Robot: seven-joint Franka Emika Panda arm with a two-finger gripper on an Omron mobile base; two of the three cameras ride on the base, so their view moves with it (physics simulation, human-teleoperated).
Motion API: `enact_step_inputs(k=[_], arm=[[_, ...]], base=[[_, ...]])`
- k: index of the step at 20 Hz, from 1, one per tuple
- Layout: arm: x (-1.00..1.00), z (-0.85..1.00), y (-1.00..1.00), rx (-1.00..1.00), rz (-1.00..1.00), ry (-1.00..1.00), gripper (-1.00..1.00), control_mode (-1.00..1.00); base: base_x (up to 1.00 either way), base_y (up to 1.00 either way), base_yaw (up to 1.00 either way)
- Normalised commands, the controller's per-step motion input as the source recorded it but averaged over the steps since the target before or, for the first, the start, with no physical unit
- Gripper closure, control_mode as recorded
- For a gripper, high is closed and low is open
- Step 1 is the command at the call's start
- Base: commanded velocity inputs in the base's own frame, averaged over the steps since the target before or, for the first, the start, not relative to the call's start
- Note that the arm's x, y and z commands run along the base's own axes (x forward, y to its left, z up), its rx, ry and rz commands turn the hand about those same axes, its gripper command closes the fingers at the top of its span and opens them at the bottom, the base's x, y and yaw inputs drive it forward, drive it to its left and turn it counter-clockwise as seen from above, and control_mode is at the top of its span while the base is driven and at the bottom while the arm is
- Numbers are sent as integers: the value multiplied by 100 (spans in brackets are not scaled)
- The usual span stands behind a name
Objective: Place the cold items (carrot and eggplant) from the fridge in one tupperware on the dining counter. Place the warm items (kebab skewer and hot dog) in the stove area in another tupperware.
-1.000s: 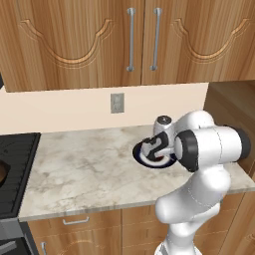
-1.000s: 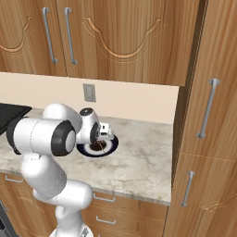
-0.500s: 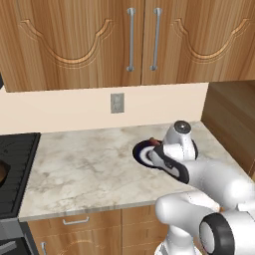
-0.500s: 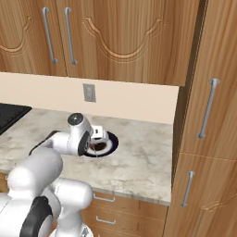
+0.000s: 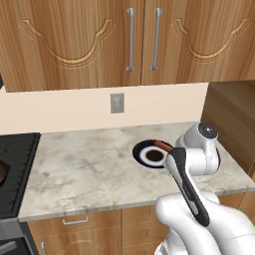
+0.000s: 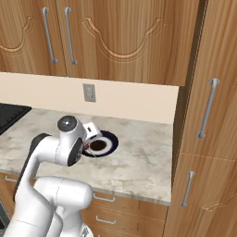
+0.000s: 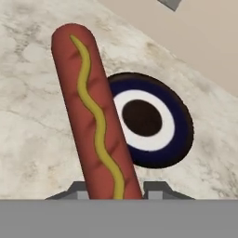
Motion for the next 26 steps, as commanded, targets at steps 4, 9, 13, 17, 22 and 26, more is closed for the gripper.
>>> enact_step_inputs(k=[4,9,13,17,22,26], arm=[[-61,77,1,-12,10,0,100,-100],[-55,44,7,-10,1,1,100,-100],[-88,0,9,-2,0,0,100,-100],[-85,1,25,-7,0,0,100,-100],[-77,10,35,-4,0,0,100,-100],[0,0,0,0,0,0,100,100]], base=[[0,0,0],[0,0,0],[0,0,0],[0,0,0],[0,0,0],[-79,36,0]])
